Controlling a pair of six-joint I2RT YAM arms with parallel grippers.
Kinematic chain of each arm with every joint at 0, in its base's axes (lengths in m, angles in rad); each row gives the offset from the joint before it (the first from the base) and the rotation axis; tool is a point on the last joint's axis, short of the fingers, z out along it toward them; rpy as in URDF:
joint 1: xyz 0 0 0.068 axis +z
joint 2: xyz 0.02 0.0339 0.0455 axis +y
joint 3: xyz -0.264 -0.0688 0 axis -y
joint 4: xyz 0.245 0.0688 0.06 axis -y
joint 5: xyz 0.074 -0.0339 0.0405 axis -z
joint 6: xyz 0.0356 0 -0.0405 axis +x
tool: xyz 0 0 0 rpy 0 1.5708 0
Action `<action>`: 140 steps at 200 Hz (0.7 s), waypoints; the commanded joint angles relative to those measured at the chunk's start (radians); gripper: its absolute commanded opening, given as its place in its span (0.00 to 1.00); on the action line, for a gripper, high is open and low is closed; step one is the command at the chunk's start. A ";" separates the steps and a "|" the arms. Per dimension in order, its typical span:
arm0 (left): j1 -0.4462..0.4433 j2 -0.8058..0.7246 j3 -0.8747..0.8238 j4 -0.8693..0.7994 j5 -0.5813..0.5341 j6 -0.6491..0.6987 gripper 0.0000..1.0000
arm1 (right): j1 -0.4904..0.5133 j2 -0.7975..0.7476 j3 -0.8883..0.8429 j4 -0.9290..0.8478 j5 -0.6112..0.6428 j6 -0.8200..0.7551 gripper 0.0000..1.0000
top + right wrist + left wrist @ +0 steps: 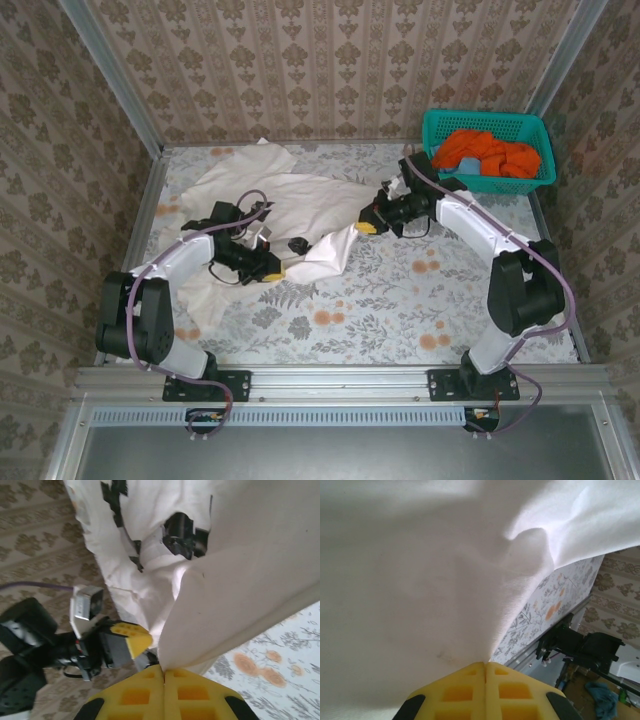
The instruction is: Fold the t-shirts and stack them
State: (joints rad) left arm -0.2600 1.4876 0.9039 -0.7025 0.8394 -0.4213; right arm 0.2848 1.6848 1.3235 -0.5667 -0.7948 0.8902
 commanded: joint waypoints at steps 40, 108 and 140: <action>0.033 0.020 0.020 0.035 0.129 -0.085 0.07 | -0.033 -0.006 -0.012 -0.106 0.230 -0.106 0.22; 0.067 0.083 0.096 0.096 0.097 -0.199 0.07 | 0.024 -0.028 -0.131 0.061 0.236 -0.150 0.43; 0.065 0.115 0.114 0.149 0.055 -0.251 0.07 | 0.115 -0.061 -0.361 0.153 0.227 -0.143 0.45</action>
State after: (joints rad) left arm -0.1993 1.5715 0.9848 -0.5911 0.9321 -0.6186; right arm 0.3401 1.6405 1.0718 -0.4774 -0.5755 0.7586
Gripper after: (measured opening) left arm 0.070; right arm 0.458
